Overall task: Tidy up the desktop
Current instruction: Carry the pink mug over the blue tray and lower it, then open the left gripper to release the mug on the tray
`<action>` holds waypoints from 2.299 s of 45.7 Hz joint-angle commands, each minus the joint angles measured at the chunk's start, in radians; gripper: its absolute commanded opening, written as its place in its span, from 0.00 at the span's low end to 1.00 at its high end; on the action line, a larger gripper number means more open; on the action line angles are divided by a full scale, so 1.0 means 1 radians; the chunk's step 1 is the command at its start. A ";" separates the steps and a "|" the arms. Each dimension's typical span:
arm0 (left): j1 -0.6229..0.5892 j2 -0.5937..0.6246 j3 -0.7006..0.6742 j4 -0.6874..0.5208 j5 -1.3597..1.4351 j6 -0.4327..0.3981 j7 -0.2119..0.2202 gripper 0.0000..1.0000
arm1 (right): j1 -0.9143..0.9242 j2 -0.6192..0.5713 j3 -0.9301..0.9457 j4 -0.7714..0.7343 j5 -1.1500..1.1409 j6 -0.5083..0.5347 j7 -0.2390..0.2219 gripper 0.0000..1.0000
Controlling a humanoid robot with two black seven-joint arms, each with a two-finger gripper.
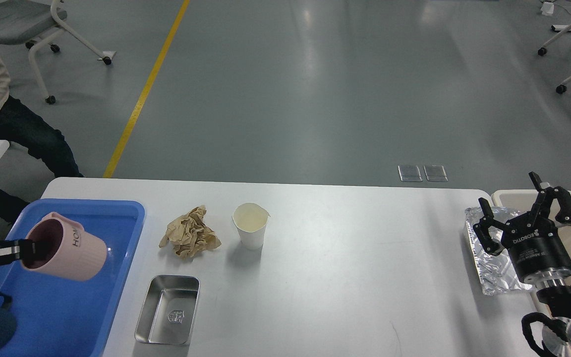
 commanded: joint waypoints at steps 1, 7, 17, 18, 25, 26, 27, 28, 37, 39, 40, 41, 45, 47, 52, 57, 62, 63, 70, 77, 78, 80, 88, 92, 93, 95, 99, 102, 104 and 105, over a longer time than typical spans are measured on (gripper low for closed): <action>0.067 0.005 0.001 0.012 0.042 0.026 -0.010 0.02 | 0.000 -0.004 -0.002 0.000 0.000 0.001 0.000 1.00; 0.160 -0.019 0.001 0.023 0.109 0.093 -0.009 0.02 | -0.002 -0.006 -0.003 0.000 0.000 0.002 0.000 1.00; 0.280 -0.085 0.001 0.086 0.131 0.179 -0.010 0.02 | -0.003 -0.006 -0.003 0.000 0.000 0.002 0.000 1.00; 0.291 -0.091 0.001 0.092 0.133 0.187 -0.012 0.02 | -0.003 -0.006 -0.003 0.000 -0.001 0.002 0.000 1.00; 0.343 -0.121 0.003 0.124 0.137 0.245 -0.012 0.03 | -0.005 -0.007 -0.002 -0.003 -0.001 0.002 0.000 1.00; 0.346 -0.122 0.001 0.131 0.136 0.248 -0.012 0.03 | -0.005 -0.007 0.000 -0.003 0.000 0.002 0.000 1.00; 0.348 -0.124 0.001 0.137 0.136 0.250 -0.012 0.03 | -0.005 -0.006 0.000 -0.003 -0.001 0.004 0.000 1.00; 0.349 -0.127 0.000 0.144 0.136 0.253 -0.012 0.03 | -0.005 -0.007 0.000 -0.003 -0.001 0.004 0.000 1.00; 0.349 -0.186 0.000 0.218 0.133 0.275 -0.012 0.03 | -0.005 -0.006 0.005 -0.003 -0.001 0.004 0.000 1.00; 0.351 -0.200 0.000 0.238 0.128 0.275 -0.012 0.03 | -0.006 -0.006 0.005 -0.003 -0.001 0.004 0.000 1.00; 0.352 -0.206 0.000 0.247 0.128 0.275 -0.012 0.03 | -0.006 -0.006 0.005 -0.003 0.000 0.005 0.000 1.00; 0.354 -0.216 -0.002 0.255 0.126 0.275 -0.013 0.03 | -0.006 -0.006 0.005 -0.003 0.000 0.005 0.000 1.00; 0.358 -0.251 0.000 0.276 0.125 0.275 -0.012 0.03 | -0.009 -0.006 0.006 -0.003 -0.001 0.005 0.000 1.00; 0.366 -0.266 0.001 0.282 0.125 0.275 -0.010 0.03 | -0.011 -0.004 0.006 -0.003 -0.001 0.004 0.000 1.00; 0.392 -0.283 -0.002 0.295 0.128 0.278 -0.009 0.03 | -0.011 -0.004 0.006 -0.003 -0.001 0.004 0.000 1.00; 0.395 -0.305 0.000 0.318 0.128 0.279 -0.009 0.03 | -0.012 -0.004 0.008 -0.005 -0.001 0.005 0.002 1.00; 0.411 -0.315 0.001 0.332 0.129 0.279 -0.009 0.03 | -0.012 -0.004 0.008 -0.005 -0.001 0.005 0.002 1.00; 0.414 -0.315 -0.002 0.335 0.131 0.279 -0.009 0.03 | -0.012 -0.004 0.006 -0.005 -0.001 0.005 0.002 1.00; 0.423 -0.326 0.000 0.341 0.133 0.281 -0.009 0.04 | -0.014 -0.004 0.006 -0.005 0.000 0.005 0.002 1.00; 0.460 -0.349 -0.009 0.348 0.131 0.311 -0.009 0.16 | -0.014 -0.004 0.006 -0.005 -0.001 0.005 0.002 1.00; 0.460 -0.349 -0.009 0.348 0.128 0.313 -0.009 0.22 | -0.014 -0.004 0.006 -0.005 0.000 0.005 0.002 1.00; 0.458 -0.349 -0.011 0.348 0.117 0.313 -0.012 0.40 | -0.014 -0.004 0.008 -0.005 -0.001 0.005 0.002 1.00; 0.454 -0.338 -0.014 0.344 0.093 0.307 -0.016 0.84 | -0.009 -0.006 0.009 -0.005 0.000 0.005 0.002 1.00; 0.452 -0.337 -0.012 0.341 0.079 0.305 -0.027 0.86 | -0.011 -0.004 0.009 -0.004 0.000 0.005 0.002 1.00; 0.452 -0.337 -0.012 0.341 0.079 0.305 -0.033 0.86 | -0.011 -0.004 0.009 -0.005 0.000 0.005 0.002 1.00; 0.454 -0.334 -0.012 0.338 0.079 0.305 -0.045 0.86 | -0.014 -0.004 0.008 -0.003 0.000 0.005 0.002 1.00; 0.451 -0.322 -0.012 0.335 0.079 0.304 -0.059 0.86 | -0.012 -0.004 0.008 -0.003 0.000 0.005 0.002 1.00; 0.447 -0.296 -0.014 0.330 0.080 0.302 -0.070 0.86 | -0.009 -0.004 0.008 -0.005 0.000 0.005 0.002 1.00; 0.444 -0.282 -0.014 0.321 0.080 0.301 -0.079 0.86 | -0.006 -0.004 0.008 -0.005 -0.001 0.005 0.000 1.00; 0.443 -0.277 -0.014 0.316 0.080 0.301 -0.084 0.86 | -0.006 -0.004 0.008 -0.005 -0.001 0.005 0.000 1.00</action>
